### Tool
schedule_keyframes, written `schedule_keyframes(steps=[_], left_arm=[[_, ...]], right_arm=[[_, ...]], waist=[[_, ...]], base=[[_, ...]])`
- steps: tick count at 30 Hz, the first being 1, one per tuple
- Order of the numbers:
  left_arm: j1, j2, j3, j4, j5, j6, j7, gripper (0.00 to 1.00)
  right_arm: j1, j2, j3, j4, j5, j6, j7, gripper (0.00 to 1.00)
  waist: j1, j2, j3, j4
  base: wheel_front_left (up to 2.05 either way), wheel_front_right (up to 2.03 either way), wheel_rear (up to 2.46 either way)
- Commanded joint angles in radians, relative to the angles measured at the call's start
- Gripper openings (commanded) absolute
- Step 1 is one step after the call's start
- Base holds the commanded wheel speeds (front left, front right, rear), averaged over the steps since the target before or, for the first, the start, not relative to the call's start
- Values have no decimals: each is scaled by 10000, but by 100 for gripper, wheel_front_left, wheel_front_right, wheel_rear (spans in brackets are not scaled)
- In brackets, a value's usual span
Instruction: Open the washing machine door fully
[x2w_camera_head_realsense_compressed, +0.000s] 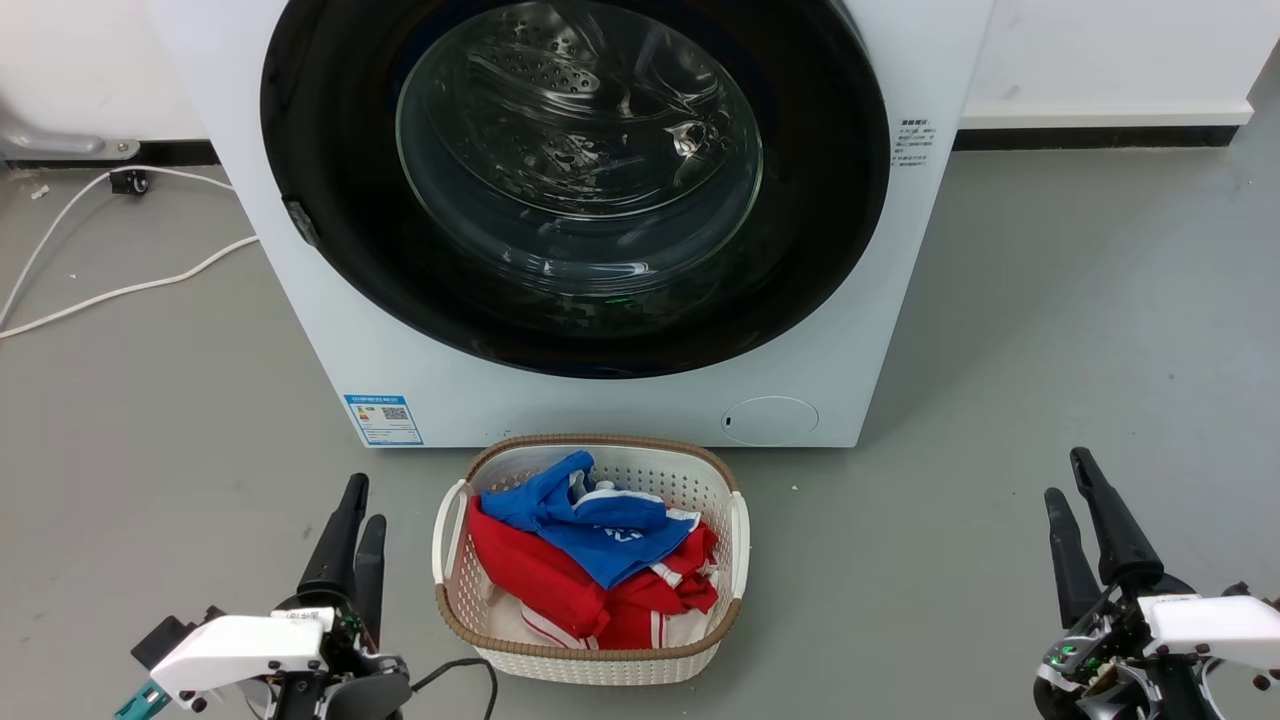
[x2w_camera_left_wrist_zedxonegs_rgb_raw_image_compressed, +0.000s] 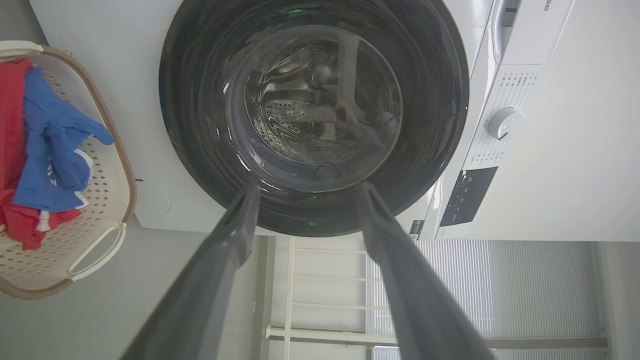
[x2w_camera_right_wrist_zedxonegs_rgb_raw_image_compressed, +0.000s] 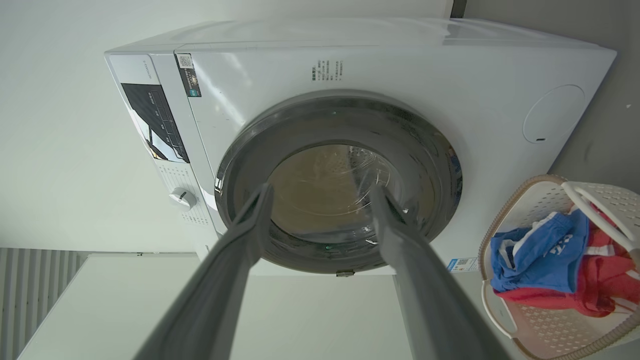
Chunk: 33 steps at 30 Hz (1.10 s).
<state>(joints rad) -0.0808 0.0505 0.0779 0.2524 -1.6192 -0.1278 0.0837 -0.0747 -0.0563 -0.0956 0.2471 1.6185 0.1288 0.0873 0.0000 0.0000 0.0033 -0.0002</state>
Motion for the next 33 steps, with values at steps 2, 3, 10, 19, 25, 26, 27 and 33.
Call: schedule_keyframes(steps=[2, 3, 10, 19, 25, 26, 27, 33], left_arm=[[-203, 43, -237, -316, -22, -13, -209, 100], [-203, 43, -237, -316, -22, -13, -209, 100], [-219, 40, -573, -560, 807, -15, -594, 100], [-182, 37, -833, -876, 2648, -18, -928, 100], [-153, 35, -893, -856, 4478, -14, -1164, 100], [-153, 34, -893, -894, 4787, -4, -1197, 100], [-146, 33, -913, -917, 5064, 16, -1239, 100], [-115, 31, -1124, -991, 6775, 234, -1449, 100]], right_arm=[[-43, -9, 116, -343, -103, 4, -215, 100], [-43, -9, 116, -343, -103, 4, -215, 100], [102, -106, 275, -609, -756, 6, -622, 100], [203, -325, 437, -802, -2704, 9, -961, 100], [238, -374, 439, -822, -5038, 10, -1189, 100], [240, -354, 430, -845, -5388, 10, -1217, 100], [243, -330, 415, -864, -5711, 11, -1234, 100], [293, -220, 323, -1060, -7379, 12, -1307, 100]], waist=[[1, 0, 1, 5], [1, 0, 1, 5], [1, 0, 5, 24], [1, 0, 3, 44], [1, 0, -5, 59], [1, 0, -4, 63], [1, 0, -3, 65], [1, 0, 5, 65]], base=[[0, 0, 0], [0, 0, 0], [0, 0, 0], [0, 0, 0], [0, 0, 0], [0, 0, 0], [0, 0, 0], [0, 0, 0]])
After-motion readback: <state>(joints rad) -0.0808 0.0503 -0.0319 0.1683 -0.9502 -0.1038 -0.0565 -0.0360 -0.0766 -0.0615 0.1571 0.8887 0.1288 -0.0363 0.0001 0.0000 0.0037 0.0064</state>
